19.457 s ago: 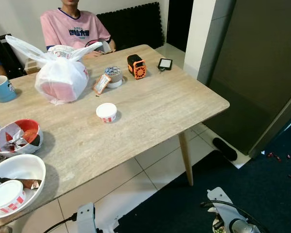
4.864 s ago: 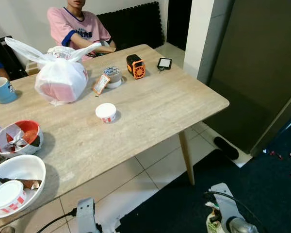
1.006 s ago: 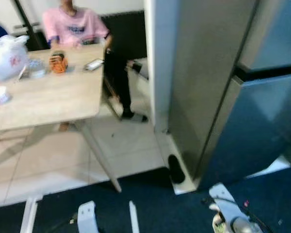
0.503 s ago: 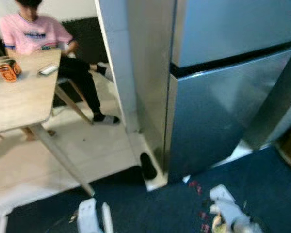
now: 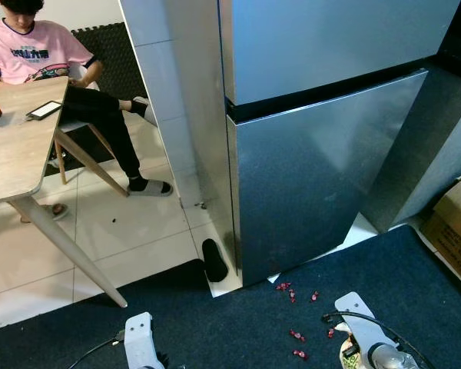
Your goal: Restocking fridge
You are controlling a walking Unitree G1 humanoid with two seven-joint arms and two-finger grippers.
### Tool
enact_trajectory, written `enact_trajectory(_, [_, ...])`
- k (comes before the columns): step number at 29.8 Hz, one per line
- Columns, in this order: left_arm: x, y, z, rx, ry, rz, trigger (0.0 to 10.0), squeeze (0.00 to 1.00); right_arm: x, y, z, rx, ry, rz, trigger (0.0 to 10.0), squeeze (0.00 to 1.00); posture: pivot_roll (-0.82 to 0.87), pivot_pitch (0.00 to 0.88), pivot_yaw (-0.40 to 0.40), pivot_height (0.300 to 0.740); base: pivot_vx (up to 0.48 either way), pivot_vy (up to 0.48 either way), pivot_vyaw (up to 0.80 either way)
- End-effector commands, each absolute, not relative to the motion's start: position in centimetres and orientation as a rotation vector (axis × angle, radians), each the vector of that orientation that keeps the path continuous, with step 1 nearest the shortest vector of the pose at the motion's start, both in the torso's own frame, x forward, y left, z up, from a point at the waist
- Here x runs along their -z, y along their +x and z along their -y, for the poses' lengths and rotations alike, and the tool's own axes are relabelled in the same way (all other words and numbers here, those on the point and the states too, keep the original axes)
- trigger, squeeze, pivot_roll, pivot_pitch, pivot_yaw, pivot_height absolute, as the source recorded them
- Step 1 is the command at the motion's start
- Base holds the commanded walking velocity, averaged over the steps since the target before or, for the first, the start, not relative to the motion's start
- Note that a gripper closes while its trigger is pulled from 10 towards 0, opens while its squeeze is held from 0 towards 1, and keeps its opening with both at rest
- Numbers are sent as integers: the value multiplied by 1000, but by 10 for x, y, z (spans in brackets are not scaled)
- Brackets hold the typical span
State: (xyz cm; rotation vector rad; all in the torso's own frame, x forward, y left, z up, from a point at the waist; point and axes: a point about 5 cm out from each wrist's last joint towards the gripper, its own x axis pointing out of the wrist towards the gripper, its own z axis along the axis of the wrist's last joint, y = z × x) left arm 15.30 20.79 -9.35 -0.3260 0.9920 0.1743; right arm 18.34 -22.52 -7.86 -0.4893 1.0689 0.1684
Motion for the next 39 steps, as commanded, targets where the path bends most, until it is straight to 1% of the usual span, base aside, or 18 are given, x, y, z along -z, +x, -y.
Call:
enact_trajectory(1, [95,150,-207,-176,-329,-998,10000,0,77,186,224,-165,-480,-1056,10000,0,-22,0,10,740,0,-465,0])
enact_trajectory(3, [95,150,-206,-183,-341,-994,10000,0,77,186,224,-165,-480,-1056,10000,0,-22,0,10,740,0,-465,0])
enact_trajectory(6, [95,150,-206,-204,-368,-983,10000,0,77,187,224,-165,-480,-1055,10000,0,-24,0,9,740,0,0,0])
enact_trajectory(12, [93,153,-210,-223,-355,-967,10000,0,77,186,224,-166,-479,-1056,10000,0,-27,0,11,740,0,0,0])
enact_trajectory(22, [84,168,-224,-281,-375,-891,10000,0,79,182,225,-175,-489,-1068,10000,0,-24,0,8,740,0,0,0])
enact_trajectory(25, [77,179,-230,-296,-391,-840,10000,0,78,183,226,-171,-492,-1065,10000,0,-25,0,8,740,0,0,0])
enact_trajectory(27, [77,179,-230,-296,-391,-840,10000,0,78,183,226,-171,-492,-1065,10000,0,-25,0,8,740,0,0,0])
enact_trajectory(28, [71,188,-235,-320,-420,-790,10000,0,78,184,227,-168,-493,-1062,10000,0,-25,0,8,740,0,0,0])
enact_trajectory(29, [71,188,-235,-320,-420,-790,10000,0,78,184,227,-168,-493,-1062,10000,0,-25,0,8,740,0,0,0])
enact_trajectory(30, [63,200,-242,-352,-459,-722,10000,0,77,185,227,-165,-492,-1058,10000,0,-29,0,9,740,0,0,0])
enact_trajectory(31, [63,200,-242,-352,-459,-722,10000,0,77,185,227,-165,-492,-1058,10000,0,-29,0,9,740,0,0,0])
enact_trajectory(33, [54,211,-249,-375,-488,-659,10000,0,77,186,227,-164,-491,-1055,10000,0,-29,0,9,740,0,0,0])
enact_trajectory(35, [50,216,-253,-385,-499,-631,10000,0,77,186,227,-164,-491,-1055,10000,0,-29,0,9,740,0,0,0])
enact_trajectory(36, [44,222,-257,-392,-512,-595,10000,86,77,186,227,-163,-491,-1054,10000,0,-26,0,10,740,0,0,0])
enact_trajectory(37, [44,222,-257,-392,-512,-595,10000,86,77,186,227,-163,-491,-1054,10000,0,-26,0,10,740,0,0,0])
enact_trajectory(38, [36,230,-262,-395,-529,-547,10000,1000,77,186,227,-162,-490,-1054,10000,0,-26,0,10,740,0,0,0])
enact_trajectory(39, [30,237,-267,-395,-540,-507,10000,1000,77,186,227,-160,-489,-1055,10000,0,-27,0,12,740,0,0,0])
